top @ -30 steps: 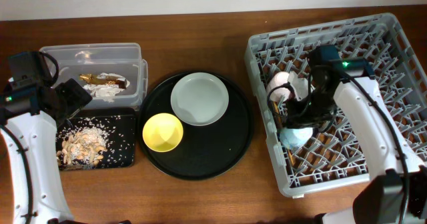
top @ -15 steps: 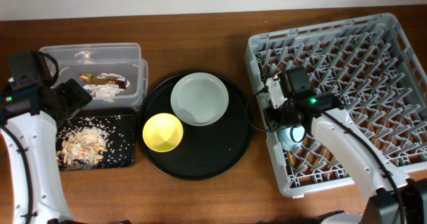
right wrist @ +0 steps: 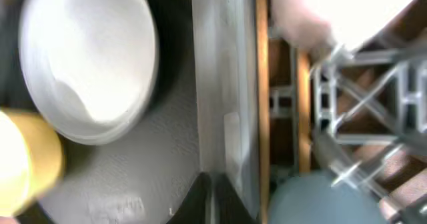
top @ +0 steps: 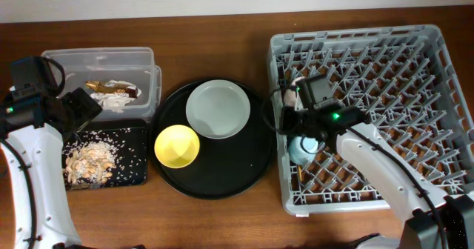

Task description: Sort waste into correct bins and load items into the dishwasher rack

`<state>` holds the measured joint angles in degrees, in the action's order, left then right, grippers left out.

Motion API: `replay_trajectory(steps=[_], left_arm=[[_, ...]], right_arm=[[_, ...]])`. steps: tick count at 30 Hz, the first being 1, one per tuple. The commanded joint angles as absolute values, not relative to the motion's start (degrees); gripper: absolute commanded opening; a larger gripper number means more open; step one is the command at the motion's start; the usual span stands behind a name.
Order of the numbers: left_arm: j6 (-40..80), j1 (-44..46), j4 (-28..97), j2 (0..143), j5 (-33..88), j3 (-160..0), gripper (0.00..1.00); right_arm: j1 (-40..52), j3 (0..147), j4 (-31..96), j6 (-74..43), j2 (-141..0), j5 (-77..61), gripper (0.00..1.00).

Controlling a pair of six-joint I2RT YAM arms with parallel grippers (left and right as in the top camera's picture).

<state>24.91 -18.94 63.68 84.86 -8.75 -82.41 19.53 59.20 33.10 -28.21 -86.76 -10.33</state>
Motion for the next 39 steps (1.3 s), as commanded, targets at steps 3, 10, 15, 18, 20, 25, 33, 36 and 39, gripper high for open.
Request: replay_trajectory(steps=[3, 10, 15, 18, 20, 25, 33, 36, 39], left_arm=[[24.8, -19.29, 63.72, 84.64, -8.78, -82.83, 0.99], [24.8, -19.29, 63.72, 84.64, -8.78, -82.83, 0.99], [24.8, -19.29, 63.72, 84.64, -8.78, -82.83, 0.99], [24.8, -19.29, 63.72, 84.64, -8.78, -82.83, 0.99], [24.8, -19.29, 63.72, 84.64, -8.78, -82.83, 0.99], [24.8, -19.29, 63.72, 84.64, -8.78, -82.83, 0.99], [24.8, -19.29, 63.7, 84.64, -8.78, -82.83, 0.99], [24.8, -19.29, 63.7, 84.64, -8.78, -82.83, 0.99], [24.8, -19.29, 63.72, 84.64, -8.78, -82.83, 0.99]], right_arm=[[21.02, 68.42, 37.93, -25.87, -86.39, -5.93, 0.15], [31.4, 75.37, 30.09, -19.81, -91.42, -8.78, 0.7], [31.97, 75.37, 22.76, -19.9, -107.59, 2.28, 0.56], [31.97, 75.4, 15.9, -19.9, -116.2, 7.22, 0.56], [31.97, 75.4, 14.26, -19.92, -119.09, 7.4, 0.53], [31.88, 76.99, 14.37, -19.22, -115.31, 7.64, 0.04], [24.27, 83.68, 12.69, 19.73, -88.68, 66.11, 0.04], [17.1, 83.68, 17.28, 19.46, -91.57, 66.74, 0.04], [16.05, 83.68, 17.89, 19.46, -97.43, 66.7, 0.04]])
